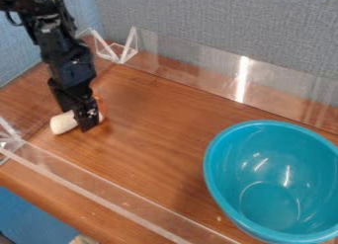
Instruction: Remove the mushroom from inside the blue bowl and put it on the table
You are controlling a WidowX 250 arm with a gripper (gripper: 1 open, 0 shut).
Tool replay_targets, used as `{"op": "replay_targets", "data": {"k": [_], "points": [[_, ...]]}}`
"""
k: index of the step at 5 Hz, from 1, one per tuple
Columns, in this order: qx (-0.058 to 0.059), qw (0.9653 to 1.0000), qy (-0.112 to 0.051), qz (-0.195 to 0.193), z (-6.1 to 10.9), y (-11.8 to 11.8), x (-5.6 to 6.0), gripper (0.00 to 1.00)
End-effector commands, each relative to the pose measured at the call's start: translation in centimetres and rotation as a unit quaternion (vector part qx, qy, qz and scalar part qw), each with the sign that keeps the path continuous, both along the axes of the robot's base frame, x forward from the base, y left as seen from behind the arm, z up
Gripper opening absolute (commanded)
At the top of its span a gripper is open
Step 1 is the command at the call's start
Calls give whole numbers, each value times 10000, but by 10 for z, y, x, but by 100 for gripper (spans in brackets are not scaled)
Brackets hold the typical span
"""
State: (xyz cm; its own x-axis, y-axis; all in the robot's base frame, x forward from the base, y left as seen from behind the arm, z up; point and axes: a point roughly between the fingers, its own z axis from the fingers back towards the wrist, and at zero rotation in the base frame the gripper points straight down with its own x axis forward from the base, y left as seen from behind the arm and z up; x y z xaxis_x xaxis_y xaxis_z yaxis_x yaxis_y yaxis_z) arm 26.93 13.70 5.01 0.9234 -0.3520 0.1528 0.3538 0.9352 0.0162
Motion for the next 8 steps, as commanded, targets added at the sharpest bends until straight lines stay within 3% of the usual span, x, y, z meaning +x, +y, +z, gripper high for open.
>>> {"op": "replay_targets", "data": {"k": [1, 2, 3, 6, 8], "points": [[154, 9980, -298, 536, 32, 11, 6, 100], [178, 9945, -278, 994, 40, 16, 8, 100], [197, 9929, -226, 1151, 32, 5, 10, 100], [205, 9923, -254, 1197, 49, -5, 4, 100], [216, 9880, -196, 1514, 45, -4, 3, 100]]}}
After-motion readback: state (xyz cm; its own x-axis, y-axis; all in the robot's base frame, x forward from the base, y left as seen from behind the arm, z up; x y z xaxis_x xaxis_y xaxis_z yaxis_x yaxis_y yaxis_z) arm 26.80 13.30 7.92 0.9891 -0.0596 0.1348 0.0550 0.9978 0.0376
